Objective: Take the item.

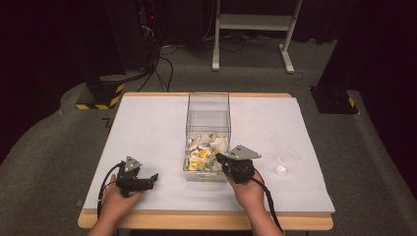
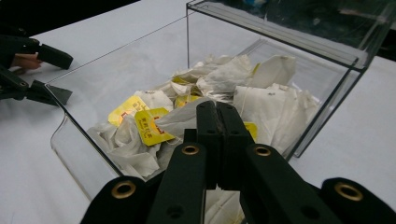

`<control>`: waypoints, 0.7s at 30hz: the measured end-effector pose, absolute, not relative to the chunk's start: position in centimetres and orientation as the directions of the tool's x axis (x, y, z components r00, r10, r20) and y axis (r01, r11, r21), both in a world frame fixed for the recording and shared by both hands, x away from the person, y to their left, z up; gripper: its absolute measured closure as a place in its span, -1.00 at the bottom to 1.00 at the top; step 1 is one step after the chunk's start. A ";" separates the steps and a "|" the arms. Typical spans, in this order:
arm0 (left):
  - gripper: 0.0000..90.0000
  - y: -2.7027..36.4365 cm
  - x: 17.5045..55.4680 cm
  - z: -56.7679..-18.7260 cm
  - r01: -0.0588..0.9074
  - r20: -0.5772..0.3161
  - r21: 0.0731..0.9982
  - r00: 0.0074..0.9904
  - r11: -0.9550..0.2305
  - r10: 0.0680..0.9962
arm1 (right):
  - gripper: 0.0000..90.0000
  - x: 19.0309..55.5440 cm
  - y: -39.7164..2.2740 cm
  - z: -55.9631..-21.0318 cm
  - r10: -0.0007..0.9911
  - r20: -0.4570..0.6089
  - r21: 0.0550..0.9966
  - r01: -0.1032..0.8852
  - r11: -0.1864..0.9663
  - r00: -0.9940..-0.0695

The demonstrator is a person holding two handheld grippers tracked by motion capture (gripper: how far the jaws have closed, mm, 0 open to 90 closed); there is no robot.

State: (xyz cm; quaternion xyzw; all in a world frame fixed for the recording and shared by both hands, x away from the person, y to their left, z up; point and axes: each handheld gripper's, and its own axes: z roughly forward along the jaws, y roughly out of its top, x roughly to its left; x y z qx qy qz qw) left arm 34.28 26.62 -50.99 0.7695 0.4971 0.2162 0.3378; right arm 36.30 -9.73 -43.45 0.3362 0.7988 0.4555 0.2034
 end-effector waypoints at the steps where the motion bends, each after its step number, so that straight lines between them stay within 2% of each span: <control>1: -0.71 26.6 34.3 -51.0 0.619 -0.003 0.735 0.412 -0.278 0.911 | 0.99 36.2 -9.8 -43.4 0.726 -0.018 0.868 0.349 0.352 -0.688; 21: -0.71 26.6 34.3 -51.0 0.619 -0.005 0.735 0.412 -0.276 0.911 | 0.99 35.8 -10.7 -42.9 0.745 0.013 0.920 0.300 0.253 -0.667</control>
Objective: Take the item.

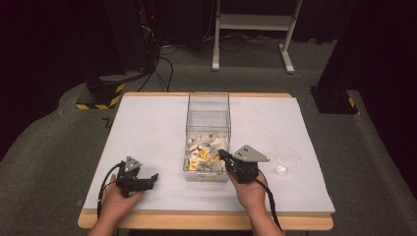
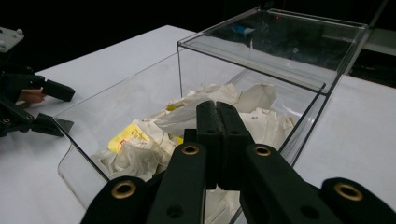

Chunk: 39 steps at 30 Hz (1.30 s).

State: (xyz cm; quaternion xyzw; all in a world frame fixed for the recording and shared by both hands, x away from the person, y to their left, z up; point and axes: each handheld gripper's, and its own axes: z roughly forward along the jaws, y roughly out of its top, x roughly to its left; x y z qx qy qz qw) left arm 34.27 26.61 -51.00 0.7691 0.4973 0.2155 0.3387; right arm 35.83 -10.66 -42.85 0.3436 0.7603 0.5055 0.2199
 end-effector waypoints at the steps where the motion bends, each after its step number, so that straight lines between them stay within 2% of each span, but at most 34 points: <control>1: -0.71 26.6 34.3 -51.0 0.618 -0.003 0.735 0.413 -0.278 0.911 | 0.99 35.8 -10.7 -42.8 0.746 0.015 0.922 0.297 0.247 -0.666; 39: -0.71 26.6 34.3 -51.0 0.618 -0.005 0.736 0.413 -0.276 0.911 | 0.99 35.1 -11.4 -40.8 0.746 0.029 0.958 0.231 0.169 -0.666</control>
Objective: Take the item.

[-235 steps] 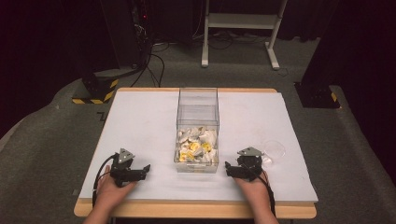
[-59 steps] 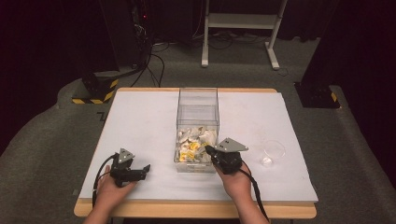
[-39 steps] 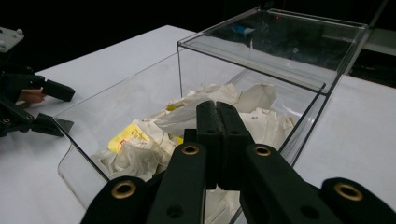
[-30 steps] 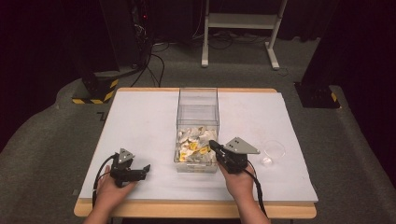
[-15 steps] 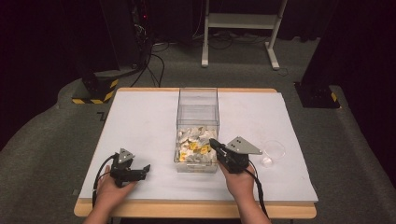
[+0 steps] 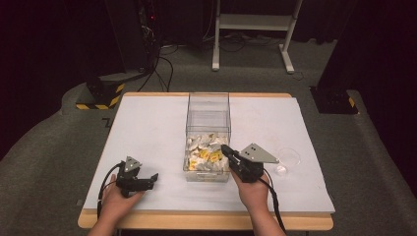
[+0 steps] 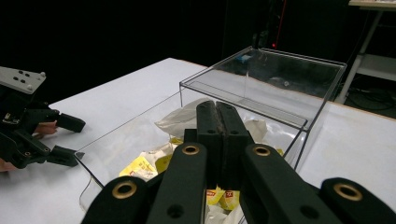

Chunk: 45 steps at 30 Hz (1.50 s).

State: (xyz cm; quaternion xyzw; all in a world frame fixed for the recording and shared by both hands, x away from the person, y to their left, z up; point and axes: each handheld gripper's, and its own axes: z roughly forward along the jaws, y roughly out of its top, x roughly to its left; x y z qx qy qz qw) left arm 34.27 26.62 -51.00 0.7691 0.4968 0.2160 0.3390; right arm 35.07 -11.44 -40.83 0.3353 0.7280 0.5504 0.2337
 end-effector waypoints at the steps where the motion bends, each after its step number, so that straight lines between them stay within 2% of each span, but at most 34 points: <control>1: -0.71 26.6 34.3 -51.0 0.618 -0.005 0.736 0.413 -0.276 0.911 | 0.99 35.1 -11.5 -40.8 0.745 0.027 0.958 0.230 0.170 -0.666; 20: -0.71 26.6 34.3 -51.0 0.619 -0.003 0.735 0.413 -0.278 0.911 | 0.99 34.9 -13.9 -39.7 0.777 0.044 0.969 0.215 0.119 -0.628; 45: -0.71 26.6 34.3 -51.0 0.618 -0.003 0.736 0.413 -0.277 0.911 | 0.99 34.3 -19.8 -38.6 0.852 0.074 0.977 0.208 0.041 -0.518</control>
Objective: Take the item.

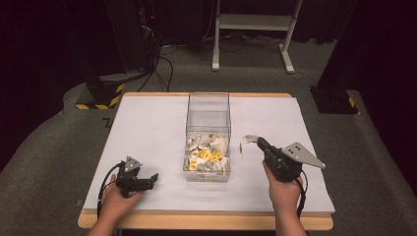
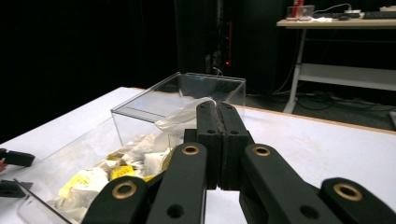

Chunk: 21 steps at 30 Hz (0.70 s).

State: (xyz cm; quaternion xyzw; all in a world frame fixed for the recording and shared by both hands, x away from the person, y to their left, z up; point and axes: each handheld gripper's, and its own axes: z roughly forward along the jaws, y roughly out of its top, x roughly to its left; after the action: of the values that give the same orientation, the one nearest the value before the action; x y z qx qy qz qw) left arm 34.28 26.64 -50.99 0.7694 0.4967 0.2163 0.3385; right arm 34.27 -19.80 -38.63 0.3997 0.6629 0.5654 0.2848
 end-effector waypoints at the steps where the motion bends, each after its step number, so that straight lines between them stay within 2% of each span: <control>1: -0.71 26.6 34.3 -51.0 0.618 -0.004 0.736 0.413 -0.277 0.911 | 0.99 34.2 -20.1 -38.7 0.860 0.075 0.977 0.211 0.039 -0.506; 21: -0.71 26.7 34.3 -51.0 0.618 -0.005 0.736 0.413 -0.277 0.911 | 0.99 33.7 -23.4 -39.2 0.897 0.089 0.973 0.232 0.015 -0.432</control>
State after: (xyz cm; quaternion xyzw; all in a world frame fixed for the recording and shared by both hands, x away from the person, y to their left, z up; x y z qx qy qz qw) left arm 34.28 26.65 -50.99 0.7693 0.4967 0.2158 0.3390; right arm 33.74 -23.40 -39.24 0.4378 0.6446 0.5483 0.3035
